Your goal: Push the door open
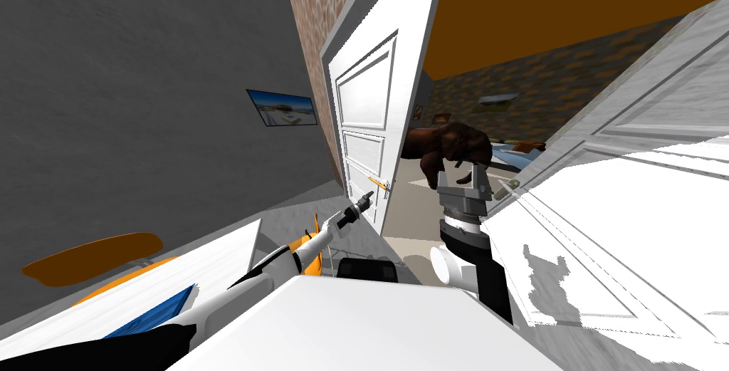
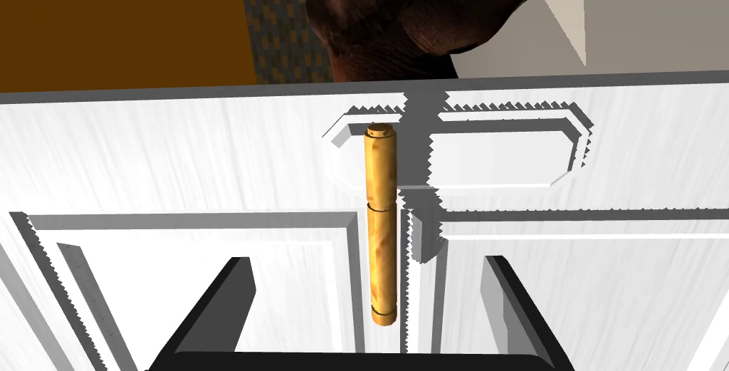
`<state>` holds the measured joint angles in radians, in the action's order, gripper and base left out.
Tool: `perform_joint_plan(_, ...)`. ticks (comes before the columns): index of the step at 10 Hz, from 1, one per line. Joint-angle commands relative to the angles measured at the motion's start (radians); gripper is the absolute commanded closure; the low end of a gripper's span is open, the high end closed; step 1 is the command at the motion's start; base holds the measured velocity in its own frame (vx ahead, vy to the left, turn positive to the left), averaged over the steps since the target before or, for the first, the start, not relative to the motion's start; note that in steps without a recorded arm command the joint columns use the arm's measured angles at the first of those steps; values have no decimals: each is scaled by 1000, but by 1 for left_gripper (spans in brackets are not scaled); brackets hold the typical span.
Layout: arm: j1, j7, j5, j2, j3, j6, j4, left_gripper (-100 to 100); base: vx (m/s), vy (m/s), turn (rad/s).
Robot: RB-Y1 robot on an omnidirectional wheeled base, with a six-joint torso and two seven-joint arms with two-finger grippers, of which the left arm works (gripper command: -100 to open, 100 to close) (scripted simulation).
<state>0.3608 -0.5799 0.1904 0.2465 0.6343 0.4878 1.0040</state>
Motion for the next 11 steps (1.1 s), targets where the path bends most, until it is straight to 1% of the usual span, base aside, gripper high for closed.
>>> perform_joint_plan(1,0,0,0,0,0,0,0,-100,-6,3,-19)
perform_joint_plan(2,0,0,0,0,0,0,0,-100,6,-3,19)
perform_joint_plan(3,1,-8,0,10,5,5,2,-100,33,-8,50)
perform_joint_plan(11,1,-8,0,10,5,5,2,-100,3,0,1)
